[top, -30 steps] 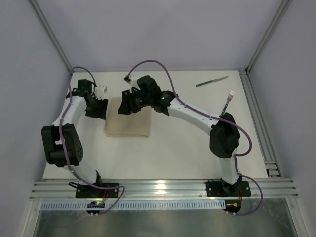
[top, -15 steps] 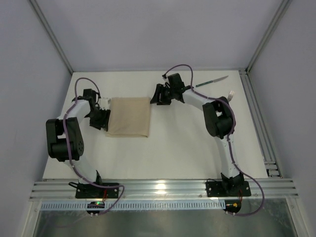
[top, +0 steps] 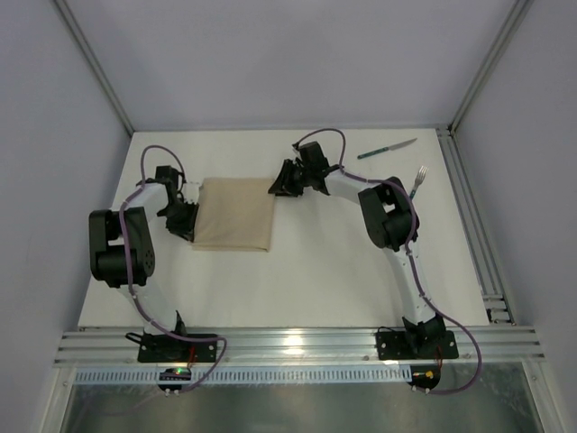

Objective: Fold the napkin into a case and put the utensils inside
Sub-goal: Move the square-folded napkin to the center of the board.

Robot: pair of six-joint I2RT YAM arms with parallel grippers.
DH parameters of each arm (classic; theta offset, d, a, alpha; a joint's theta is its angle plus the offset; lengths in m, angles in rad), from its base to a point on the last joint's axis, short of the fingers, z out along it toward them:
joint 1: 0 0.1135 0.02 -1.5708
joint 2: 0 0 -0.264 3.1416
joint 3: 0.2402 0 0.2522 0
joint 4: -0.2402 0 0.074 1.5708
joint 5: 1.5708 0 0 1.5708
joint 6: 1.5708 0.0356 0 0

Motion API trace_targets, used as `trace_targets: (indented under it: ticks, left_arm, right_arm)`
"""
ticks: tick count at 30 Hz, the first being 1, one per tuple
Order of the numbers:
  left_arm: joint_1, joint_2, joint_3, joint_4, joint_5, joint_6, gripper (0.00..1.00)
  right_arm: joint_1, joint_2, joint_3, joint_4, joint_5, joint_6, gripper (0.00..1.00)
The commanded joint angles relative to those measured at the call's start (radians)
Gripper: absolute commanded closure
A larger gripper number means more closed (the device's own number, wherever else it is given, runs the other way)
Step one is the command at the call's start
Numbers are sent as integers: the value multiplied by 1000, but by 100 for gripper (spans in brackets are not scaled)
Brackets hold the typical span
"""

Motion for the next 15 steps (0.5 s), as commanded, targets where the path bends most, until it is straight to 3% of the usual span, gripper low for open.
trace_targets:
  ticks: [1,4,6,7,9,12,15]
  left_arm:
    - [-2,14,-13,47,-5,17,82]
    - [-2,11,-6,50,14,32,83]
    - [-2,9,11,46,30,48,80]
    - [-2,-24,26,37,33,59,68]
    - [-1,-35,40,32,36,60,66]
    - [-1,-73,74,3,68,57,51]
    - [1,-87,100,-49,88,60,46]
  right_arm:
    - [-6,-11,-30,66,51,61,81]
    - [-8,-46,-98,152,35,101,96]
    - [-9,-78,-169,197,38,110,96]
    - [-9,-180,-312,245,71,114,96]
    - [-9,-210,-351,265,99,105,96]
    - [-11,-333,-517,305,146,93,96]
    - [-11,-455,-695,326,175,78,96]
